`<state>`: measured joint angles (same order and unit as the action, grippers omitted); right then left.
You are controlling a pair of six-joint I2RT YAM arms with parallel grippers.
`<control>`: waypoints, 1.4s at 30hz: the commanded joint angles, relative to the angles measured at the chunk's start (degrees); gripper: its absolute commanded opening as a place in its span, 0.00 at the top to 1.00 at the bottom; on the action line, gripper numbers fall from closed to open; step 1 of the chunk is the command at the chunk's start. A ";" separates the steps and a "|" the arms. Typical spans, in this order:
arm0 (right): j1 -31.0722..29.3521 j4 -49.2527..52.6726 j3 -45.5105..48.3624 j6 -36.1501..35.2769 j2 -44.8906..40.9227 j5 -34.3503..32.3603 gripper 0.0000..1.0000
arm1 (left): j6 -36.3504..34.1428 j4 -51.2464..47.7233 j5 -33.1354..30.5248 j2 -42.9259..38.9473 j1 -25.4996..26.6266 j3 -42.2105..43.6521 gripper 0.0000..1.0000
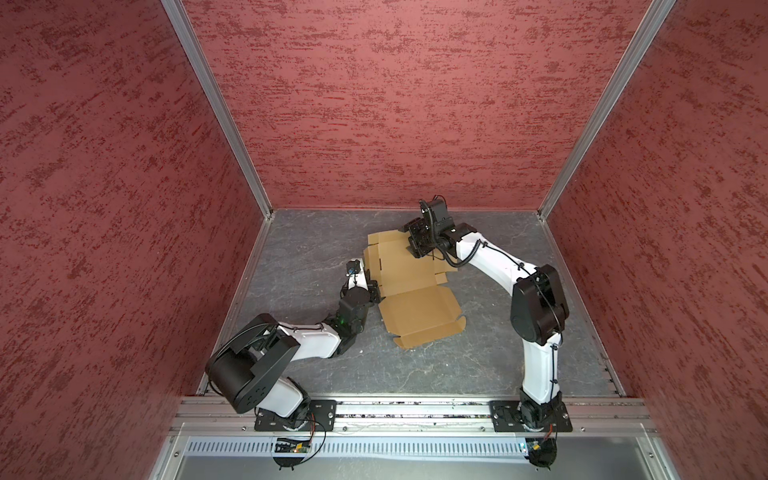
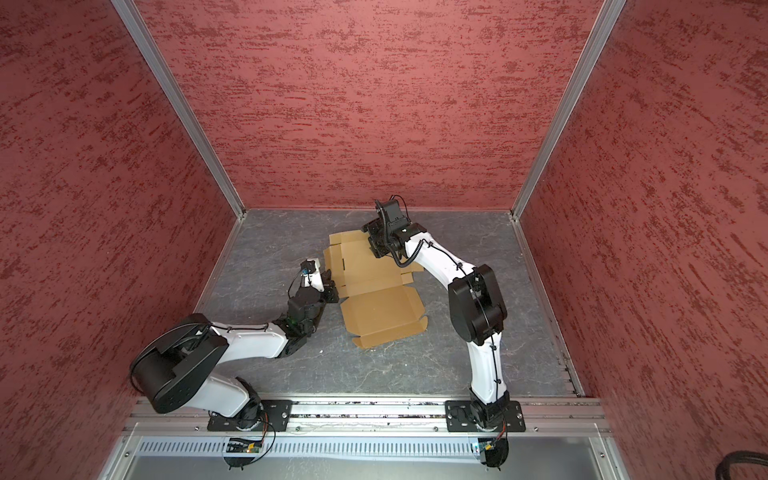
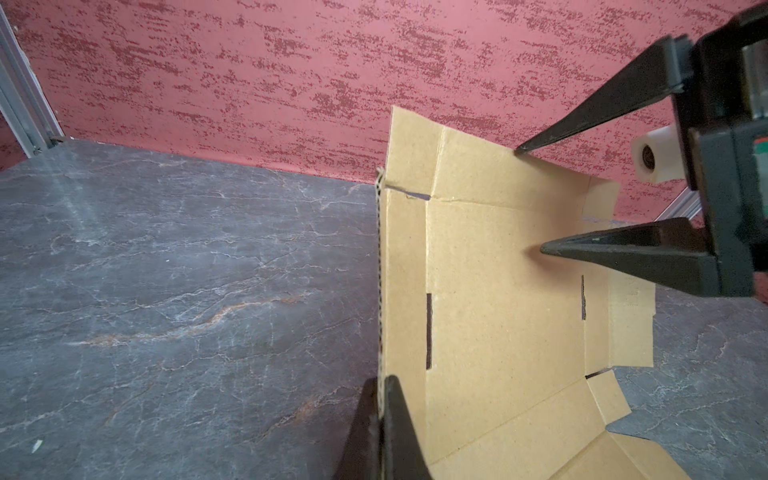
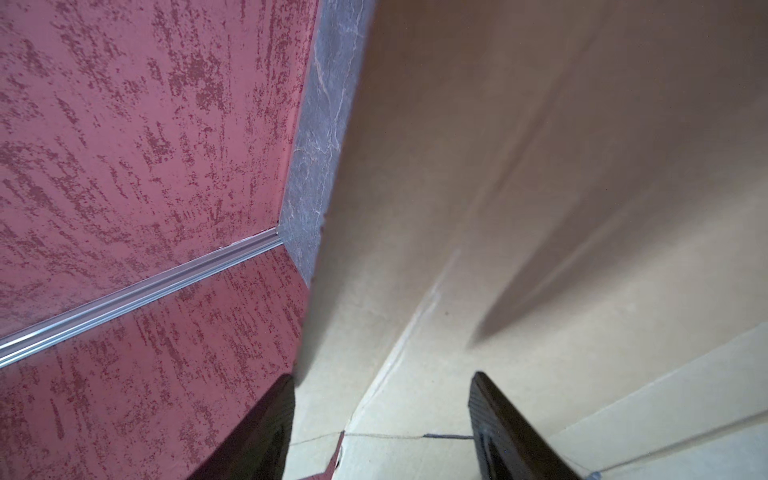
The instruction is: Fold the paper box
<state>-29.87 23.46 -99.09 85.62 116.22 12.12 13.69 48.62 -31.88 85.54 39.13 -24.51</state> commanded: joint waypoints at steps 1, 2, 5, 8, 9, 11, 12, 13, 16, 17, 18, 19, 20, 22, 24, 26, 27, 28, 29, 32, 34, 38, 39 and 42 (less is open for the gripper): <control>-0.19 -0.17 -0.88 6.13 0.49 -2.89 0.32 | -1.98 3.70 -1.57 0.92 0.54 0.60 1.00; -0.20 -0.11 -0.81 6.62 0.41 -3.13 0.32 | -2.15 3.97 -1.89 1.06 0.67 0.61 1.00; -0.20 -0.13 -0.71 7.79 -0.16 -4.23 0.32 | -2.65 5.13 -2.65 1.54 1.11 0.87 1.00; -0.19 -0.21 -0.82 8.80 -0.72 -5.54 0.32 | -3.18 5.93 -3.58 2.03 1.73 0.87 1.00; -0.19 -0.04 -0.96 9.13 -0.74 -5.77 0.32 | -3.40 6.29 -3.79 2.17 1.90 0.91 1.00; -0.19 -0.15 -0.84 9.68 -0.99 -6.21 0.32 | -3.76 6.78 -4.28 2.40 2.17 0.96 1.00; -0.19 -0.30 -0.81 9.82 -1.15 -6.38 0.32 | -3.84 6.88 -4.47 2.49 2.34 1.04 1.00; -0.24 -0.45 -0.76 9.99 -1.32 -6.66 0.32 | -3.94 7.01 -4.66 2.53 2.51 1.05 1.00; -0.19 -1.18 -0.12 10.61 -2.16 -7.52 0.32 | -4.11 7.00 -4.99 2.55 2.63 0.94 1.00; -0.19 -0.99 -0.24 10.70 -2.27 -7.76 0.32 | -4.19 7.08 -5.12 2.60 2.83 0.95 1.00; -0.19 -1.00 -0.30 10.72 -2.39 -8.05 0.32 | -4.29 7.19 -5.09 2.54 2.88 0.96 1.00; -0.13 -1.05 -0.31 10.85 -2.41 -8.16 0.32 | -4.44 7.26 -5.19 2.63 2.95 0.96 1.00; -0.10 -1.05 -0.25 11.08 -2.44 -8.16 0.32 | -4.61 7.34 -5.29 2.62 3.01 0.95 1.00; -0.03 -1.58 -0.17 11.23 -2.49 -8.16 0.32 | -4.90 7.35 -5.60 2.62 3.22 0.83 1.00; -0.02 -1.90 -0.06 11.31 -2.56 -8.25 0.32 | -5.06 7.43 -5.74 2.65 3.38 0.87 1.00; -0.02 -3.26 0.85 11.57 -3.06 -8.43 0.32 | -5.15 7.36 -5.80 2.81 3.47 0.78 1.00; -0.02 -3.46 1.02 11.75 -3.17 -8.49 0.32 | -5.14 7.41 -6.01 2.91 3.57 0.78 1.00; 0.01 -3.62 1.16 11.71 -3.33 -8.72 0.32 | -5.17 7.37 -6.02 2.96 3.51 0.78 1.00; 0.00 -3.58 1.11 11.63 -3.50 -9.07 0.32 | -5.17 7.36 -6.01 3.01 3.58 0.78 1.00; 0.07 -3.59 0.97 11.66 -3.70 -9.40 0.32 | -5.34 7.36 -6.09 3.00 3.87 0.70 1.00; 0.07 -3.84 1.03 11.85 -3.55 -9.14 0.34 | -5.52 7.39 -6.24 3.06 3.93 0.69 1.00; 0.05 -4.11 1.47 11.97 -3.13 -8.44 0.37 | -5.61 7.45 -6.69 2.58 4.17 0.78 1.00; 0.08 -4.35 1.84 12.10 -3.15 -8.22 0.38 | -5.77 7.53 -6.84 2.46 4.27 0.87 1.00; 0.07 -5.47 3.40 12.50 -3.50 -8.15 0.38 | -6.35 7.74 -7.23 2.05 4.45 0.79 1.00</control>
<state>-29.85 19.44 -97.23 92.40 114.83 6.07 8.88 54.17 -38.04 88.07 43.07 -24.10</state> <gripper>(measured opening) 0.617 0.049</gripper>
